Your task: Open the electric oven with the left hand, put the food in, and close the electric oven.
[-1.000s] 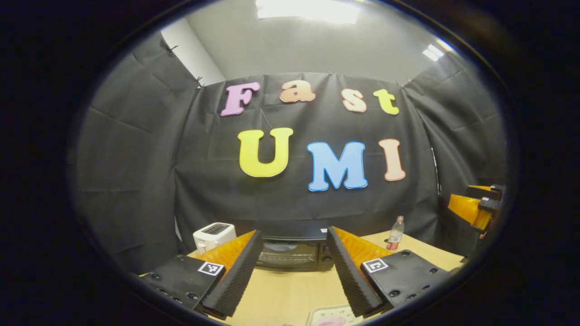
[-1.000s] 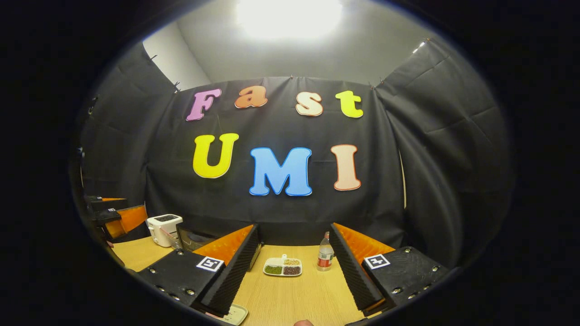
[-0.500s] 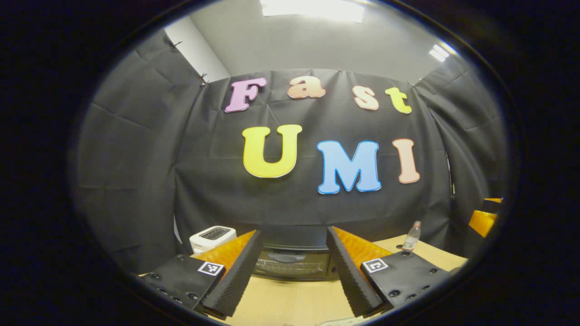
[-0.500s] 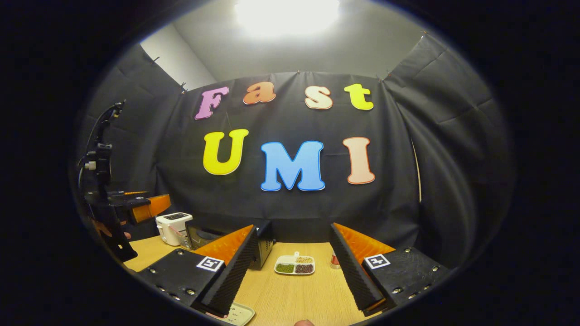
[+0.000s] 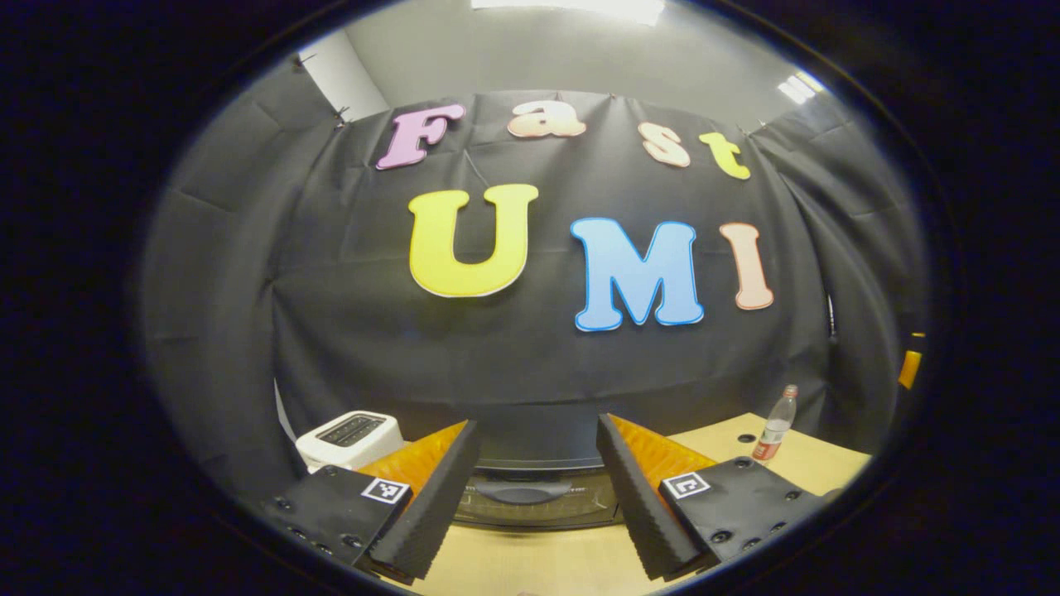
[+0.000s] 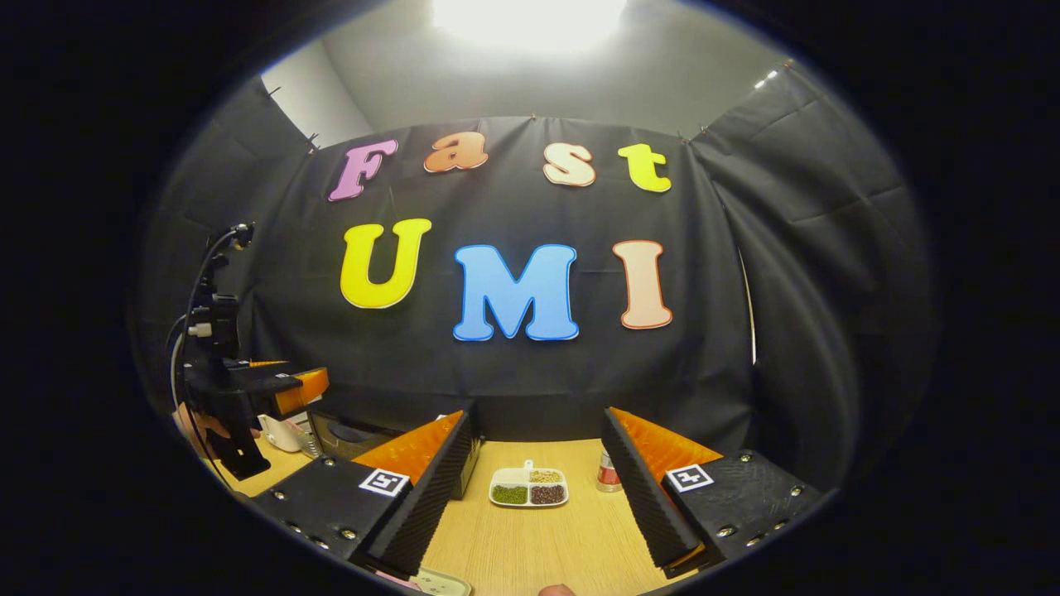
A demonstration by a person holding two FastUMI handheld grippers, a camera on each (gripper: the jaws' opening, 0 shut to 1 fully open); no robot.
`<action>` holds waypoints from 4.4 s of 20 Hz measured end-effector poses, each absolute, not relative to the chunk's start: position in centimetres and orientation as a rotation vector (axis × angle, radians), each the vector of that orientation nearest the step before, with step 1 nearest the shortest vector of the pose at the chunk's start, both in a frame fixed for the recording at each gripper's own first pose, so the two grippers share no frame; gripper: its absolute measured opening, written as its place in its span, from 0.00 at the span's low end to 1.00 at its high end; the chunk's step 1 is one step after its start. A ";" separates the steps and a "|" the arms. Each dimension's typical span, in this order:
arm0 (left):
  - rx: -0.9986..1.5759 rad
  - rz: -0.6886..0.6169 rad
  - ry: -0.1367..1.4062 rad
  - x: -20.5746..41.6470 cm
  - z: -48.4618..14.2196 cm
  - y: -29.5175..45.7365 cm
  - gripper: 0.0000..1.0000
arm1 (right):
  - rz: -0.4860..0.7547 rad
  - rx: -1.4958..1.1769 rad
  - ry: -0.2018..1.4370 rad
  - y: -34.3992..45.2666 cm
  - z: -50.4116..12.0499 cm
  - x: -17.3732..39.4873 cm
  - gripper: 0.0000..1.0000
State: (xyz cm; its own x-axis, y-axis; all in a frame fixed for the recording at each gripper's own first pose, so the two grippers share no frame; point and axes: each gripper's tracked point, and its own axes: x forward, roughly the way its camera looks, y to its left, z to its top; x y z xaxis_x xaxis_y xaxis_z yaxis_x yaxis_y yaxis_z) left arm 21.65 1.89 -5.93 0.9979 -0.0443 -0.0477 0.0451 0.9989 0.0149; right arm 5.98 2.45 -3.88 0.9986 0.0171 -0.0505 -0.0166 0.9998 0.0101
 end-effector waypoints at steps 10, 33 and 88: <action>0.019 -0.108 0.207 30.1 -16.8 2.9 1.00 | -0.061 -0.036 0.112 3.9 -5.7 8.3 0.97; 0.034 -0.076 0.278 21.4 -24.5 3.6 1.00 | -0.012 -0.029 0.104 3.8 -4.3 6.7 0.97; -0.010 0.149 -0.089 -1.6 -0.8 10.7 1.00 | 0.357 0.446 1.453 12.1 -34.2 -8.9 0.46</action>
State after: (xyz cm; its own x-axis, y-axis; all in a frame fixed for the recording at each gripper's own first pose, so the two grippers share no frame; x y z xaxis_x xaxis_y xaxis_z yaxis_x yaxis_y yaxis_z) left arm -1.56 10.68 -0.80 0.9850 0.1486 0.0882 -0.1477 0.9889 -0.0170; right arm -8.95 12.07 -34.16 0.0903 0.4922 -0.8658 0.0348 0.8673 0.4966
